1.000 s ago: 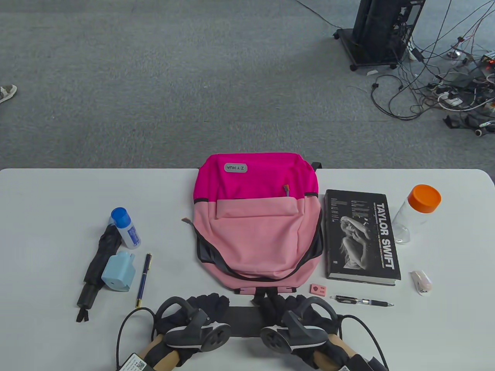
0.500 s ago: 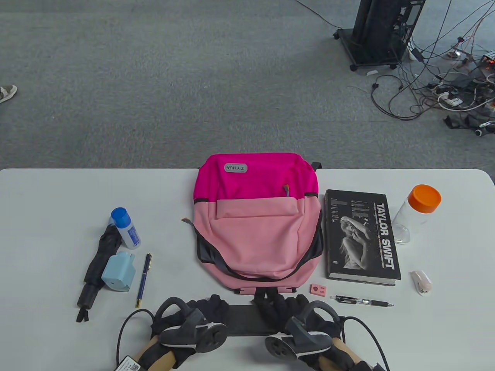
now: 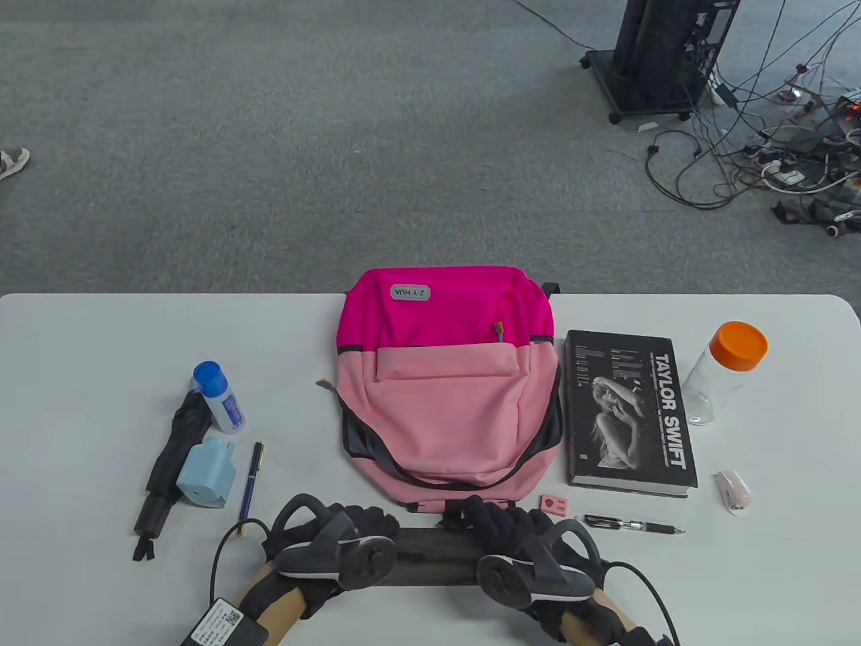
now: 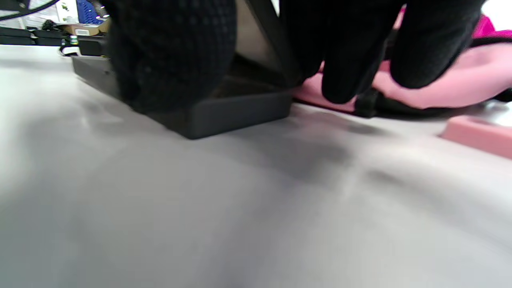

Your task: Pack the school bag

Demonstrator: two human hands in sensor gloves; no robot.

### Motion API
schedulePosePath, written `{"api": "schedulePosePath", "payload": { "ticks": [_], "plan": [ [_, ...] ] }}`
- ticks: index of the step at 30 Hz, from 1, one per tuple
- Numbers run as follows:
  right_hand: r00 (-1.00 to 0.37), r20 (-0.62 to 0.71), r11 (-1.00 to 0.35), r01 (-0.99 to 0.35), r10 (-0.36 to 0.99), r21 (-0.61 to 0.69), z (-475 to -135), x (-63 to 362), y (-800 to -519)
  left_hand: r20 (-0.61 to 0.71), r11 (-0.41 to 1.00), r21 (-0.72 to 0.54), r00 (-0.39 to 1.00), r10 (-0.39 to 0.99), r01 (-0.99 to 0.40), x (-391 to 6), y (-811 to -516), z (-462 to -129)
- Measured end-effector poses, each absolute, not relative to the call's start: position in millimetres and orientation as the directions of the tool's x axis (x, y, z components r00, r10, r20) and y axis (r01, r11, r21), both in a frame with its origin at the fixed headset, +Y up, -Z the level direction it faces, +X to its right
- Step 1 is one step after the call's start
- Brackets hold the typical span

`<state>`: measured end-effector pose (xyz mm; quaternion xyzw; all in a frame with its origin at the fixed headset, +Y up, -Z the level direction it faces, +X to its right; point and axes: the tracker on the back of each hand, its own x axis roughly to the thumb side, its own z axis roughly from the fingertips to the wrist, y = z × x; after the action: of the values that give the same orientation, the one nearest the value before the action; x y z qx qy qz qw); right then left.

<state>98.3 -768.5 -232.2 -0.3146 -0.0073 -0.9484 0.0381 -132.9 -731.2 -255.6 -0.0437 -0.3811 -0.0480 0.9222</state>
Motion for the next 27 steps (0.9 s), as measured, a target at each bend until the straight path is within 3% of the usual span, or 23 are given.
{"api": "schedulePosePath", "payload": {
  "ticks": [5, 10, 18, 27],
  "plan": [
    [-0.853, 0.521, -0.999, 0.040, -0.038, -0.008, -234, 109, -771, 0.683, 0.994, -0.094, 0.730, 0.021, 0.059, -137, -727, -274],
    [-0.842, 0.528, -0.993, 0.077, -0.114, -0.092, -228, 110, -771, 0.634, 0.990, -0.138, 0.771, 0.061, 0.035, -137, -726, -294],
    [-0.852, 0.516, -0.995, 0.070, -0.094, -0.065, -231, 109, -770, 0.559, 0.982, -0.178, 0.816, 0.147, -0.055, -143, -736, -316],
    [-0.859, 0.506, -0.997, 0.063, -0.075, -0.041, -234, 109, -771, 0.522, 0.991, -0.132, 0.847, 0.098, -0.034, -144, -738, -315]
  ]
}}
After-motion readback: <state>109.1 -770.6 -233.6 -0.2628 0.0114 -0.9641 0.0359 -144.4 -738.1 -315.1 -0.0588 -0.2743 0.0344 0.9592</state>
